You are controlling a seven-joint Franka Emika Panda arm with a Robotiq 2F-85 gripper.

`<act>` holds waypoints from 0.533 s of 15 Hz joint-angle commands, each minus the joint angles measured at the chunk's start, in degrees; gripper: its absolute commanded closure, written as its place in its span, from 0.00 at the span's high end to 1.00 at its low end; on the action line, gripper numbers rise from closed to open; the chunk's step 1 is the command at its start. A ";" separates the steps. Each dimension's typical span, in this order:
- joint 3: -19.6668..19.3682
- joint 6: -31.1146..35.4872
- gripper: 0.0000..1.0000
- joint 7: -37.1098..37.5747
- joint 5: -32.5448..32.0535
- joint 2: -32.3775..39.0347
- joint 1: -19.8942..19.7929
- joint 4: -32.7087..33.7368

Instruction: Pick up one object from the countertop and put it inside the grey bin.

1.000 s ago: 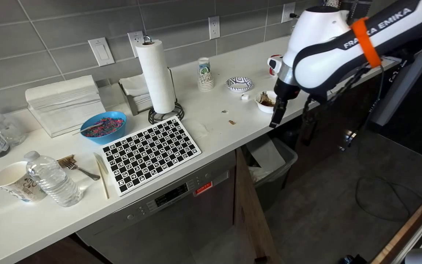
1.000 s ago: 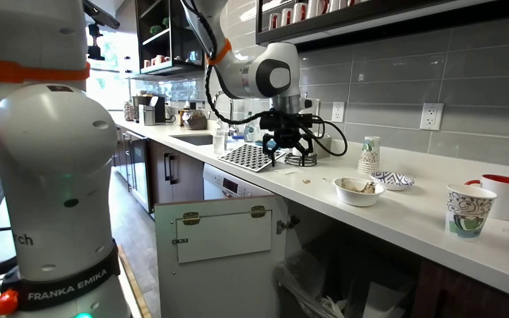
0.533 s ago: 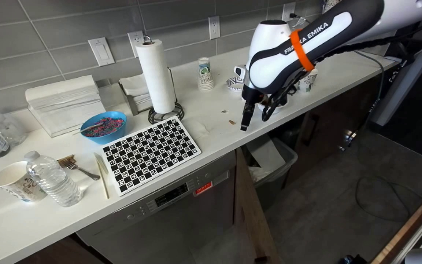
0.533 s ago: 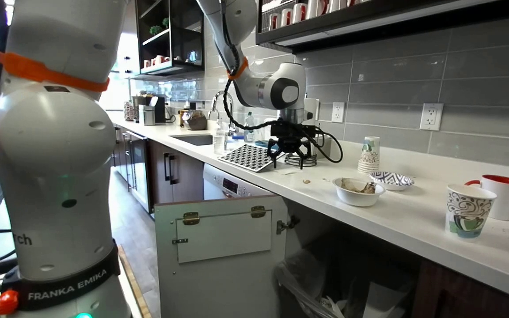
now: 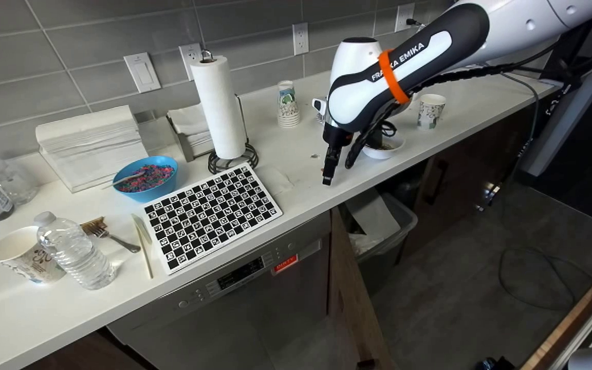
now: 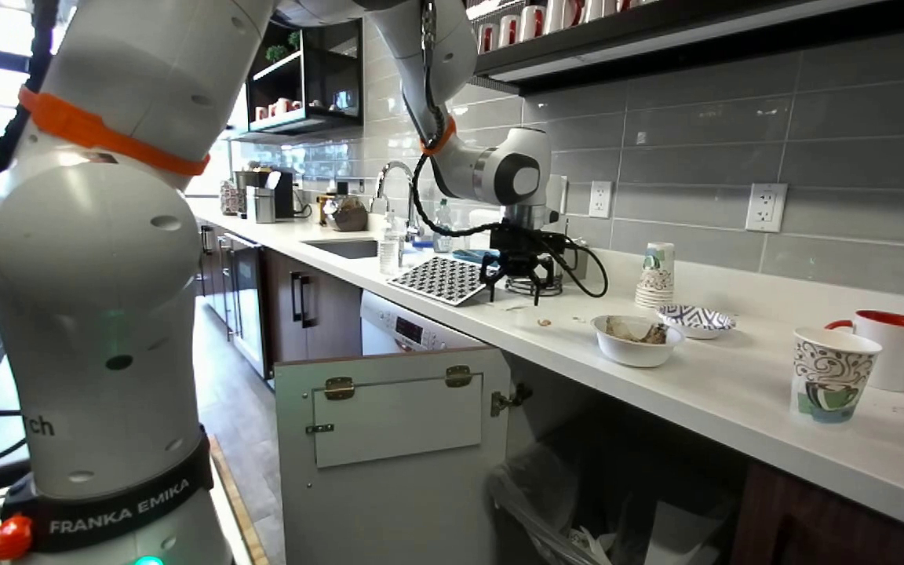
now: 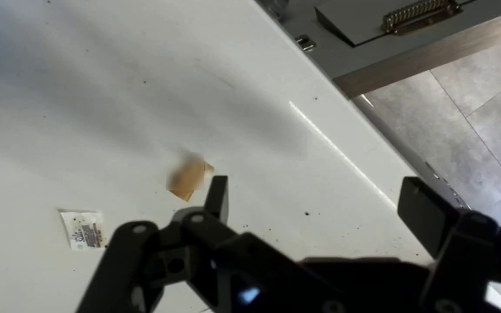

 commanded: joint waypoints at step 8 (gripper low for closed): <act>-5.31 5.61 1.00 35.78 -12.25 5.28 5.14 3.92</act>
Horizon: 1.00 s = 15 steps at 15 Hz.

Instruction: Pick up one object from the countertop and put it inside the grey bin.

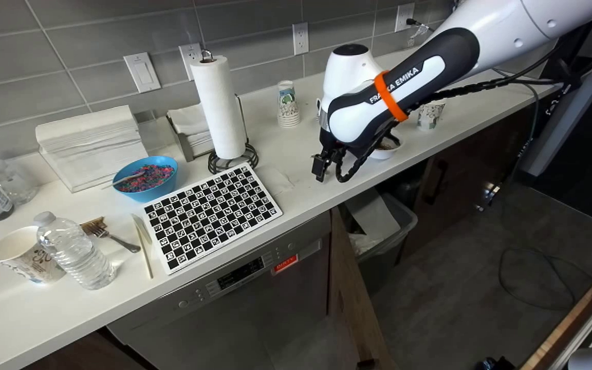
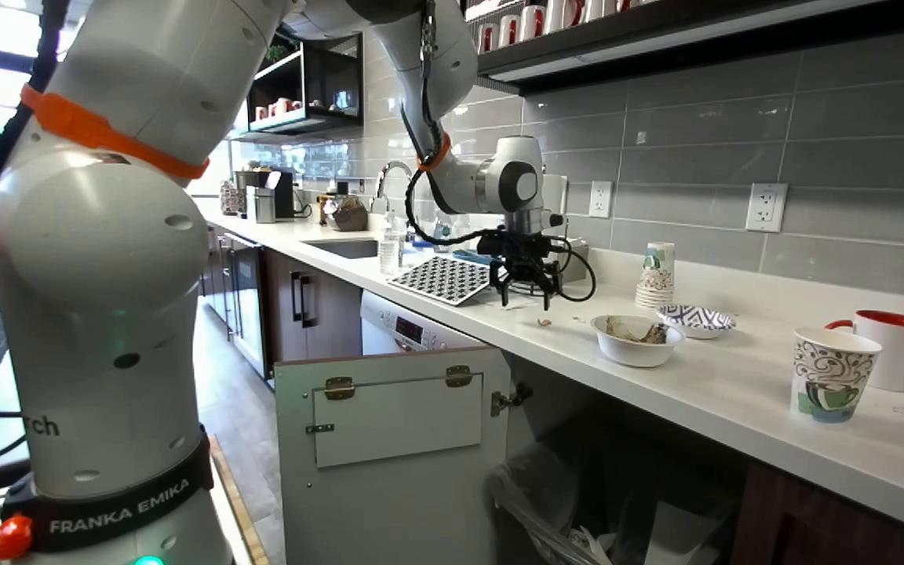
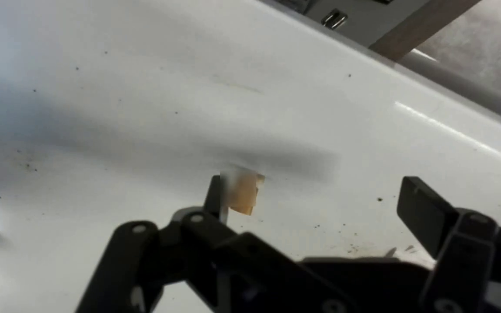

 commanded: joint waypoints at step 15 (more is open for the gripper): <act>-4.60 2.86 0.45 18.09 -2.37 8.06 2.73 8.36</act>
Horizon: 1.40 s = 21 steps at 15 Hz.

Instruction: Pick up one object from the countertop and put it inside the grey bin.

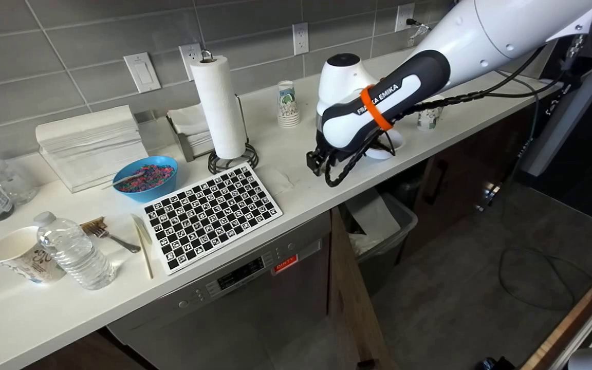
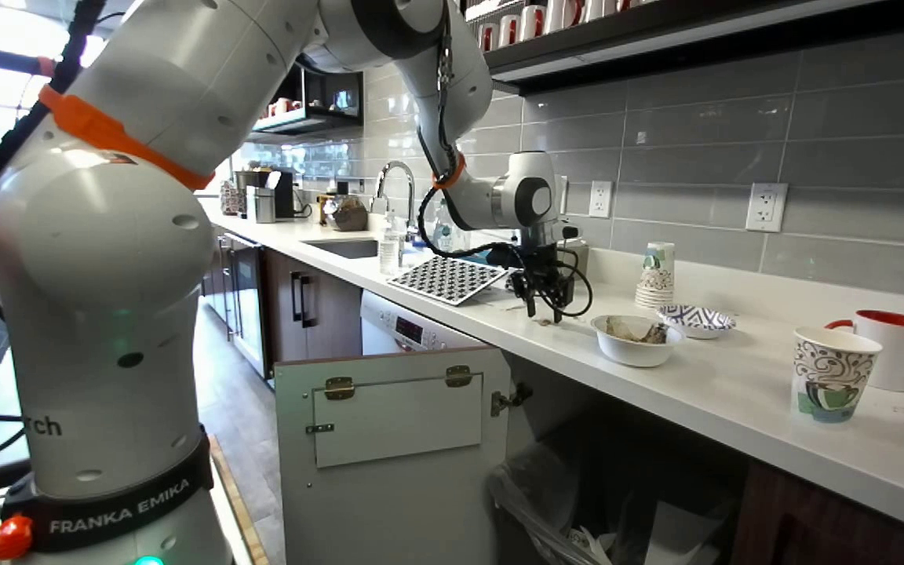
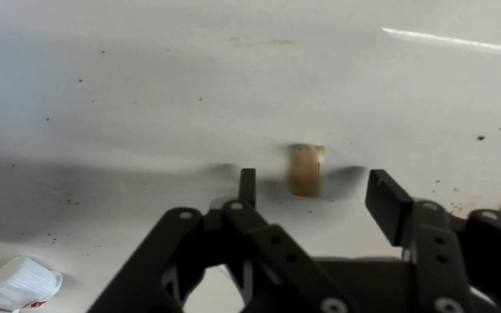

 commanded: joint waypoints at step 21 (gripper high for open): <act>-2.14 0.65 0.51 4.82 -1.49 -1.29 2.04 -1.03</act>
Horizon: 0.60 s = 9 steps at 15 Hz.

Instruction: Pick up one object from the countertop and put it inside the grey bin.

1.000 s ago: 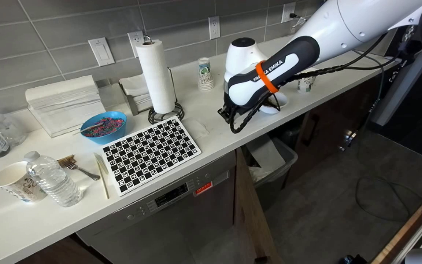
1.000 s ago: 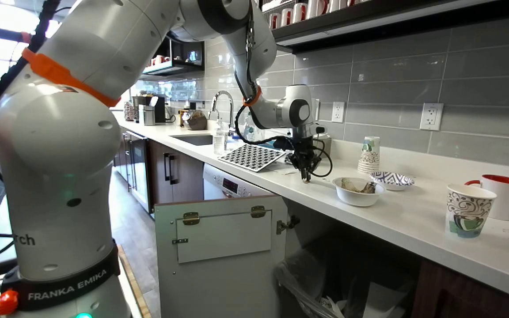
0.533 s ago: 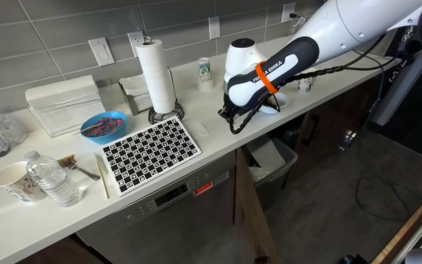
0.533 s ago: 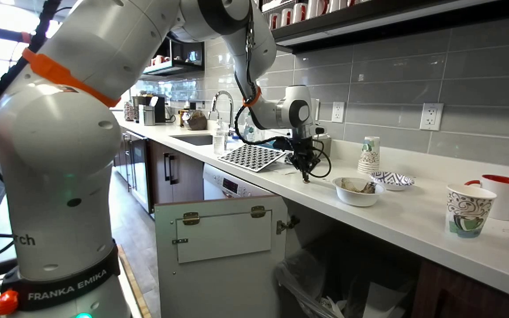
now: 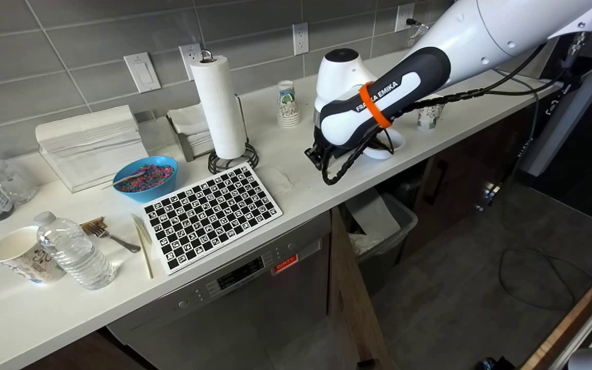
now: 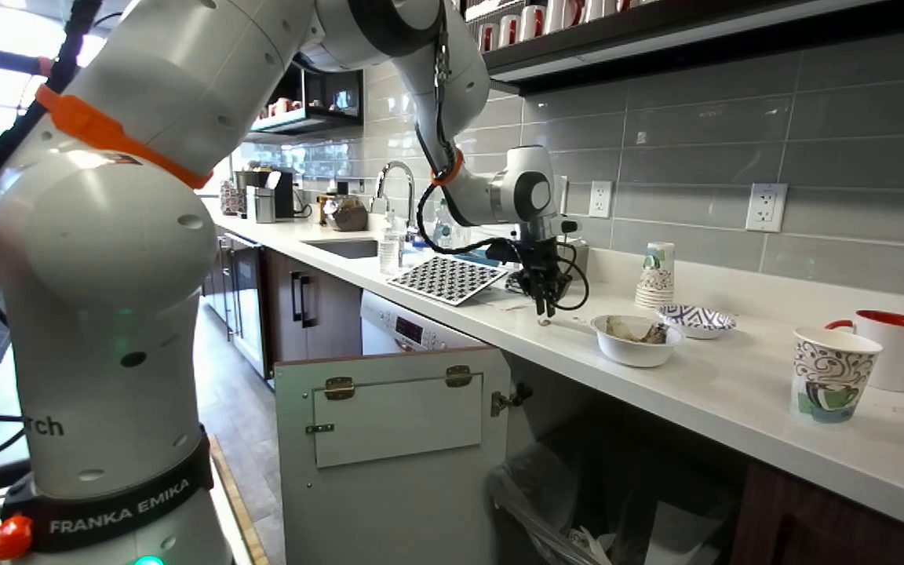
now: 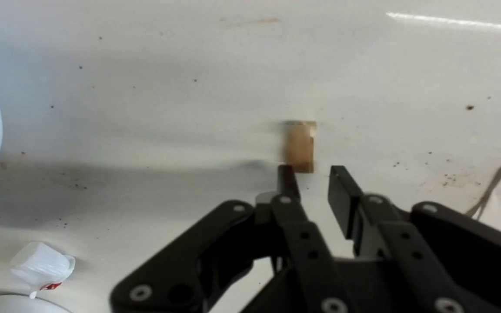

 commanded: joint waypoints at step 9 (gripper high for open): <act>-0.91 1.10 0.59 1.88 -0.48 -0.18 0.31 -3.02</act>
